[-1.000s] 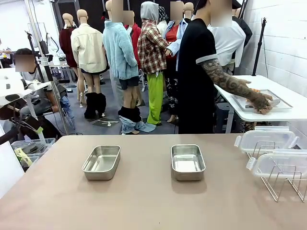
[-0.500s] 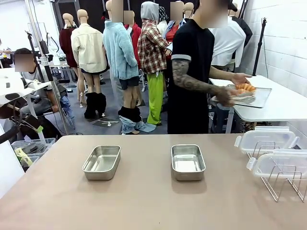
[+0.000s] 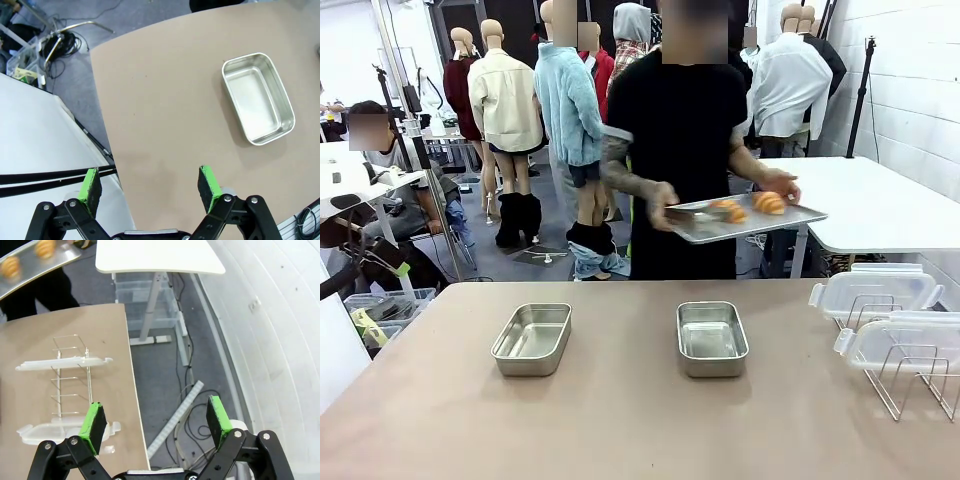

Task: Place the bread in airtight containers.
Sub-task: Lift both Airtight Container.

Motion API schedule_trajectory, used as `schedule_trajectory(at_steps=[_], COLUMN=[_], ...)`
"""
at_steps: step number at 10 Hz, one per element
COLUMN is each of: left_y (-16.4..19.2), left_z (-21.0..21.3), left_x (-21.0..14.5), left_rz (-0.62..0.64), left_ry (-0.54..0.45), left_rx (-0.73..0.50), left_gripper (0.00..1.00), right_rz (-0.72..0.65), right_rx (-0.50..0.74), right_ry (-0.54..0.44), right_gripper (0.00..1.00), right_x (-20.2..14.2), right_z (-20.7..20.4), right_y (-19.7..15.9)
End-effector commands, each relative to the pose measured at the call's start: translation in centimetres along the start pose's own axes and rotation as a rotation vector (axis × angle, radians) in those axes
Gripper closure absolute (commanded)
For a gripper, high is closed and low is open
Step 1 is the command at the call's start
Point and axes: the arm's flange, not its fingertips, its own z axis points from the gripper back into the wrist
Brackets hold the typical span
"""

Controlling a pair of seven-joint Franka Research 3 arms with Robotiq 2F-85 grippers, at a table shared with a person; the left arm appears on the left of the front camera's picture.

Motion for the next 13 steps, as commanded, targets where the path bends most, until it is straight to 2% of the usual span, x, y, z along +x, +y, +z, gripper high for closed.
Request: schedule_trajectory(at_steps=[1,13], left_y=[0.20,0.20], left_z=[0.20,0.20], left_x=[0.07,0.07], left_rz=[-0.003,-0.003], left_ry=[-0.004,-0.004], left_rx=[-0.004,-0.004], left_gripper=[0.00,0.00], right_rz=[0.004,0.004], right_rx=[-0.005,-0.005], right_ry=[0.010,0.010], right_gripper=[0.00,0.00], right_x=[-0.07,-0.07], right_z=[-0.13,-0.13], right_y=[0.13,0.13])
